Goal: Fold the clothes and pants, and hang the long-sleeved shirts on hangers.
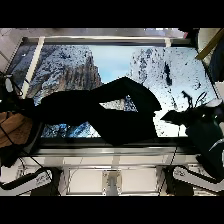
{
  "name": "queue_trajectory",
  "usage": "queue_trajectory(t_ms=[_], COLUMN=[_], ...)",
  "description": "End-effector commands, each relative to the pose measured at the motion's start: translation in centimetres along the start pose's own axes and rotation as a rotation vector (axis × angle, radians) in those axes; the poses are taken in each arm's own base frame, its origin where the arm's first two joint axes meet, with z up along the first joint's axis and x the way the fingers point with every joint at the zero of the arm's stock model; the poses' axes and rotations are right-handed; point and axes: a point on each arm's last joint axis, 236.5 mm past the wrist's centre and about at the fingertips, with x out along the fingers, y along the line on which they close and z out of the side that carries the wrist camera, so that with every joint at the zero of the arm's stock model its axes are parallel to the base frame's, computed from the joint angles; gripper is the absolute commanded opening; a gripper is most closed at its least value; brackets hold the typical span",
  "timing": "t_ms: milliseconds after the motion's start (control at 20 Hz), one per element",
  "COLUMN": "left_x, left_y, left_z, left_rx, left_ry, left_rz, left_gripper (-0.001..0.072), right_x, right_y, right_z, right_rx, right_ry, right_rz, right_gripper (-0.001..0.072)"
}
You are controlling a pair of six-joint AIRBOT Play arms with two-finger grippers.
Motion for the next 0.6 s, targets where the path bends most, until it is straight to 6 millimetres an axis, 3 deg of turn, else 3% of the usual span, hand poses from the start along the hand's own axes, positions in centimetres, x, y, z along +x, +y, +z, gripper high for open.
queue_trajectory(t_ms=[0, 250, 400, 550], left_x=[-0.1, -0.1, -0.1, -0.1], left_y=[-0.1, -0.1, -0.1, -0.1], left_z=[0.1, 0.1, 0.1, 0.2], left_rx=[-0.001, -0.001, -0.001, -0.001], left_ry=[-0.006, -0.006, -0.006, -0.010], left_rz=[-0.006, -0.006, -0.006, -0.006], left_gripper=[0.0009, 0.0009, 0.0009, 0.0009], right_x=[3.5, 6.6, 6.8, 6.9], right_y=[-0.3, -1.0, -1.9, -1.7], right_z=[-2.4, -1.9, -0.8, -0.8], right_rx=[0.033, 0.004, 0.003, -0.002], right_ry=[0.018, 0.045, 0.000, 0.005], right_rz=[0.045, -0.005, -0.043, -0.042], right_gripper=[0.0466, 0.0466, 0.0464, 0.0443])
